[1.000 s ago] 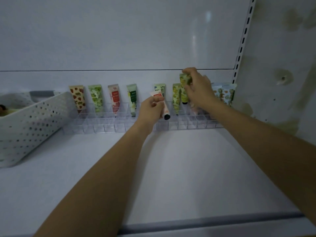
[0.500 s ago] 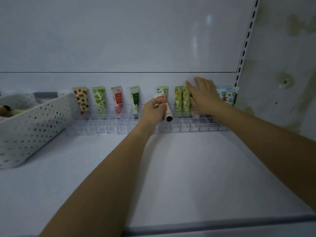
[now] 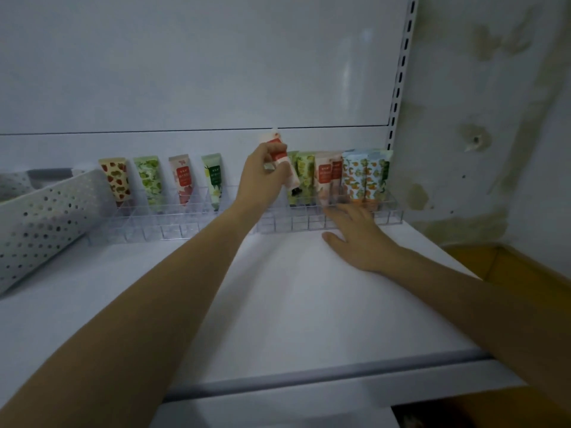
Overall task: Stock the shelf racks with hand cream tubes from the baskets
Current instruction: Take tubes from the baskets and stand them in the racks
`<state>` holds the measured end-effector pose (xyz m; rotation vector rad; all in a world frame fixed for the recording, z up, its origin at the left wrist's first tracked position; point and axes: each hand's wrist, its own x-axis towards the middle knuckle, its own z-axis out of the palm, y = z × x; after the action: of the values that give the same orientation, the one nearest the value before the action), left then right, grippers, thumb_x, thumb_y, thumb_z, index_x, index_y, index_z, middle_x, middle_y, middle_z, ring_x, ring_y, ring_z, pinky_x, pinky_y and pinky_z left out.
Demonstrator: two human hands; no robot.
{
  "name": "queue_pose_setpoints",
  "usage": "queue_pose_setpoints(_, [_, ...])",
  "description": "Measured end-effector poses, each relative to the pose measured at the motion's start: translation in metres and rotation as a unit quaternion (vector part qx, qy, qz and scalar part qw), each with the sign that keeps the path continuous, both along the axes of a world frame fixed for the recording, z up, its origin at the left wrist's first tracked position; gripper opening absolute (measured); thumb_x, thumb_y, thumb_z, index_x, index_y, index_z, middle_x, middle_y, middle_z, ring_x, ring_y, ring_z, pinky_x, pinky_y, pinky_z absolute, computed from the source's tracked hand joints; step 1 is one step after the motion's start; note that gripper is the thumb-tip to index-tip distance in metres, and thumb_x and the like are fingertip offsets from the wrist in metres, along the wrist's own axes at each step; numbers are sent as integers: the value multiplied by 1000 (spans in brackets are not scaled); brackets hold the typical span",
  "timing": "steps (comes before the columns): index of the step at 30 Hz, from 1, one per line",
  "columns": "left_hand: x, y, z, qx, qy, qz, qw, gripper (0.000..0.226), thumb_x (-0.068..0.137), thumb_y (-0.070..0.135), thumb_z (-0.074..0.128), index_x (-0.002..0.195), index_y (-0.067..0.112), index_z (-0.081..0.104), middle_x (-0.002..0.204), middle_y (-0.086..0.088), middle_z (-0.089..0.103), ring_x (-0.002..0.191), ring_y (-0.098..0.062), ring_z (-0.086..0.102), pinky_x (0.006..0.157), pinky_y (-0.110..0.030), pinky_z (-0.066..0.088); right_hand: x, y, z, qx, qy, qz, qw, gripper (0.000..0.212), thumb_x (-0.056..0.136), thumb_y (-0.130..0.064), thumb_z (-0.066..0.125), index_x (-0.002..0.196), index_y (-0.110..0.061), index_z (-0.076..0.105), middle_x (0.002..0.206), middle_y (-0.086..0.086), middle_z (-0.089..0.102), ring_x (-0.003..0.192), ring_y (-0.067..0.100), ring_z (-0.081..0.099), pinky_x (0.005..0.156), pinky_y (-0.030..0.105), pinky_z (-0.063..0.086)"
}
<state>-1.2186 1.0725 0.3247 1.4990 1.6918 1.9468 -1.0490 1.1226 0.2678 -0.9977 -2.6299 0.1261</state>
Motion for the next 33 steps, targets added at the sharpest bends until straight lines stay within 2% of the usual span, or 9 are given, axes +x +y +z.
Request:
queue_pose_setpoints(2, [6, 10, 11, -13, 46, 5, 999, 21, 89, 1, 50, 107, 7, 60, 86, 11, 52, 79, -15, 60, 80, -29, 54, 0, 0, -1, -20, 12, 0, 1000, 55, 98, -35, 37, 148, -21, 17, 154, 5, 14, 141, 23, 7, 113, 32, 13])
queue_pose_setpoints(5, [17, 27, 27, -21, 107, -19, 994, 16, 90, 0, 49, 92, 11, 61, 76, 6, 57, 56, -1, 59, 59, -14, 50, 0, 0, -2, -17, 11, 4, 1000, 55, 98, -34, 37, 148, -21, 17, 154, 4, 13, 140, 24, 9, 113, 34, 17])
queue_pose_setpoints(7, [25, 37, 31, -34, 149, -30, 988, 16, 90, 0, 49, 89, 12, 60, 75, 4, 58, 51, 0, 59, 54, -13, 47, 0, 1, -2, -22, 10, 7, 1000, 55, 98, -35, 37, 148, -22, 17, 154, 3, 14, 139, 24, 9, 113, 34, 17])
queue_pose_setpoints(10, [35, 50, 30, -61, 208, -29, 976, 21, 89, -1, 49, 99, 10, 62, 98, -3, 59, 67, -16, 60, 53, -12, 45, 1, 2, -1, -24, 17, 8, 1000, 55, 98, -35, 37, 148, -23, 17, 153, 3, 16, 139, 24, 10, 112, 34, 17])
queue_pose_setpoints(13, [40, 62, 24, -81, 249, -6, 965, 23, 86, 3, 55, 108, 10, 62, 116, -9, 55, 85, -23, 62, 66, -21, 49, 1, 2, -1, -30, 27, 12, 999, 55, 97, -35, 38, 148, -23, 18, 152, 2, 16, 138, 23, 11, 112, 33, 17])
queue_pose_setpoints(18, [38, 79, 22, -80, 272, 43, 958, 21, 81, 10, 65, 103, 12, 62, 113, -9, 57, 90, -25, 61, 80, -35, 51, 2, 2, -2, -25, 36, 12, 999, 55, 97, -34, 40, 147, -23, 21, 150, 2, 18, 138, 22, 13, 111, 33, 18])
queue_pose_setpoints(21, [36, 87, 20, -91, 301, 59, 947, 21, 80, 11, 67, 101, 11, 63, 113, -9, 59, 102, -25, 55, 87, -34, 47, 1, 2, -2, -22, 41, 10, 999, 54, 96, -34, 40, 146, -23, 22, 149, 1, 19, 137, 21, 14, 109, 33, 18])
queue_pose_setpoints(29, [32, 96, 13, -139, 414, 96, 894, 27, 82, 20, 65, 108, 14, 62, 115, -11, 57, 111, -30, 44, 85, -35, 38, 0, 3, -3, -16, 47, 10, 999, 55, 96, -35, 41, 146, -23, 23, 149, 1, 19, 136, 21, 15, 108, 34, 19])
queue_pose_setpoints(33, [28, 95, 16, -106, 383, 87, 913, 20, 83, 14, 61, 103, 13, 64, 114, -11, 56, 110, -28, 47, 88, -32, 36, 0, 4, -4, -11, 52, 11, 999, 54, 95, -35, 41, 146, -23, 24, 149, 0, 19, 136, 21, 16, 108, 35, 20])
